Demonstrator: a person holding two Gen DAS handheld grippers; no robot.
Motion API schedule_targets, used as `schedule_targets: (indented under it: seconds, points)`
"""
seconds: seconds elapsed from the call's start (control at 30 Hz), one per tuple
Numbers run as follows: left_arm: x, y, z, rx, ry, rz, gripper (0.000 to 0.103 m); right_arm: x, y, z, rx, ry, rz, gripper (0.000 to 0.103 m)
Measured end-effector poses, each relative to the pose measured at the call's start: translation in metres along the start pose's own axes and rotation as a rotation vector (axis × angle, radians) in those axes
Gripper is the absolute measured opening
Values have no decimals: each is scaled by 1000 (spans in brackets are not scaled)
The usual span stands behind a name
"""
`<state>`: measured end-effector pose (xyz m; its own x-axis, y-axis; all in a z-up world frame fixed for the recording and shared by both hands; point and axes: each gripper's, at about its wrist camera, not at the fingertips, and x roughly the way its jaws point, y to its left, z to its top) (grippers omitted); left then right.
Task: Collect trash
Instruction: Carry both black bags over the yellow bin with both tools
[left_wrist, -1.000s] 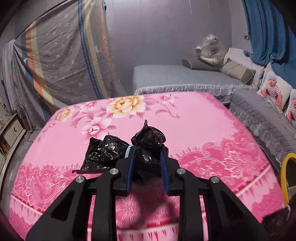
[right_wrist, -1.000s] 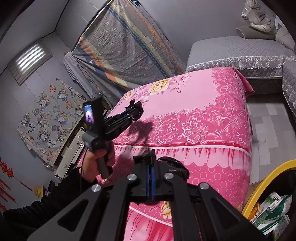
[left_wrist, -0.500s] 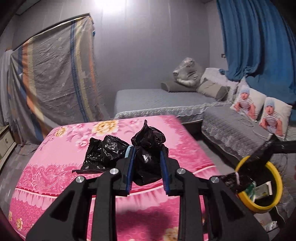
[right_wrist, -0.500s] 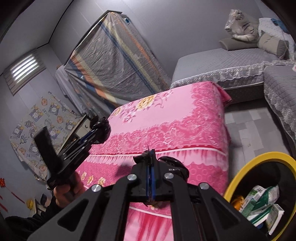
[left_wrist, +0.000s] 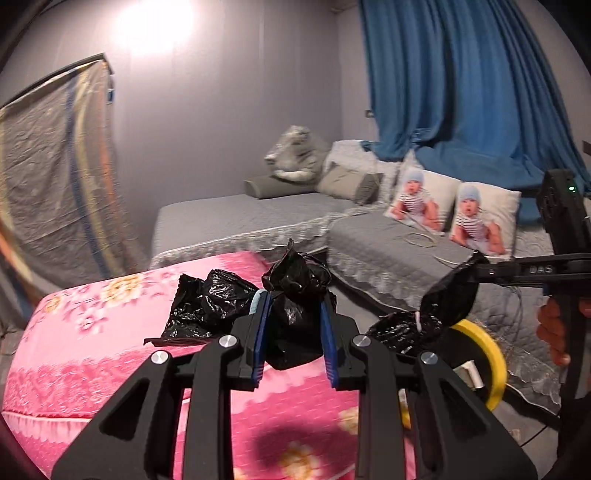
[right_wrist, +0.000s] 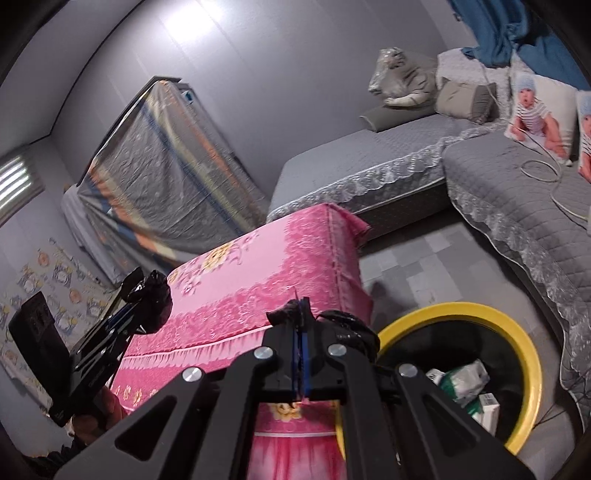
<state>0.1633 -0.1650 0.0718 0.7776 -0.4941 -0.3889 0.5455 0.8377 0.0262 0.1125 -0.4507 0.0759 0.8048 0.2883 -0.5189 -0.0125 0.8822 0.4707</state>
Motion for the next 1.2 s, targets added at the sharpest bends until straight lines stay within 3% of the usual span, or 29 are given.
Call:
schedule_targets:
  seconds: [0.27, 0.53, 0.93, 1.2]
  points:
    - [17, -64, 5, 61, 9, -118, 24, -30, -48, -8, 54, -69, -112, 1]
    - [35, -104, 4, 94, 28, -196, 24, -50, -85, -20, 88, -105, -210, 1]
    - [72, -135, -13, 99, 89, -258, 24, -46, -120, -38, 137, -76, -271, 1]
    - [127, -142, -39, 75, 210, -253, 24, -26, -135, -46, 151, -29, -323, 1]
